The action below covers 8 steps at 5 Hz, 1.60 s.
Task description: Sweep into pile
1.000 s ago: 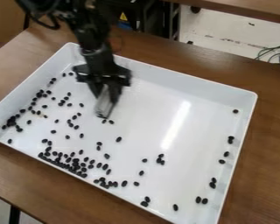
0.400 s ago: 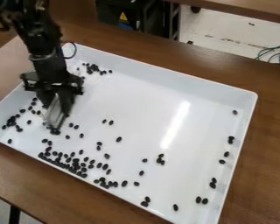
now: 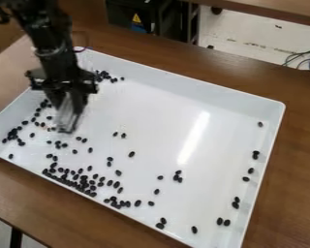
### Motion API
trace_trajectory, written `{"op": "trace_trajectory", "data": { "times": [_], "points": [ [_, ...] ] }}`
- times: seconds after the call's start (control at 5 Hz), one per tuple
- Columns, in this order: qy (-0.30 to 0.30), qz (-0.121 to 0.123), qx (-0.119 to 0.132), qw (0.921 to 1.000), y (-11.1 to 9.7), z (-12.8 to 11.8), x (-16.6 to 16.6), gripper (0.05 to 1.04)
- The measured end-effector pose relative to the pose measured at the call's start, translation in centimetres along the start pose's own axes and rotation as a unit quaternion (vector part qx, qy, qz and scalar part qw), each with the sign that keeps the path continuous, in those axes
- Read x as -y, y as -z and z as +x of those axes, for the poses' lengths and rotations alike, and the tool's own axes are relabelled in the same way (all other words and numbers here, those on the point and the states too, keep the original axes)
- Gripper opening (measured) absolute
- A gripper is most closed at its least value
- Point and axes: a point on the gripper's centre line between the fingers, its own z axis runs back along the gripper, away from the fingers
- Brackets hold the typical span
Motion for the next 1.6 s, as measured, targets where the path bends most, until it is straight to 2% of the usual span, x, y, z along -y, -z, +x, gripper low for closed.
{"op": "trace_trajectory", "data": {
  "times": [0.2, 0.4, 0.6, 0.8, 1.0, 1.2, 1.4, 1.6],
  "points": [
    [0.023, -0.007, 0.021, 0.9995, -1.0, 0.0, 5.2, 0.354],
    [0.011, -0.02, 0.034, 0.9992, -1.4, -0.6, 9.2, 0.354],
    [0.057, -0.077, 0.04, 0.9946, -1.4, -1.6, 13.9, 0.354],
    [0.067, -0.118, 0.028, 0.9904, 0.0, -4.2, 18.1, 0.354],
    [0.058, -0.14, 0.008, 0.9884, 1.4, -5.8, 20.6, 0.354],
    [0.048, -0.135, -0.016, 0.9895, 3.0, -6.9, 20.2, 0.354],
    [0.052, -0.133, -0.013, 0.9897, 3.7, -7.0, 18.6, 0.354],
    [0.056, -0.122, -0.004, 0.991, 3.8, -6.4, 14.9, 0.354]
  ]
}}
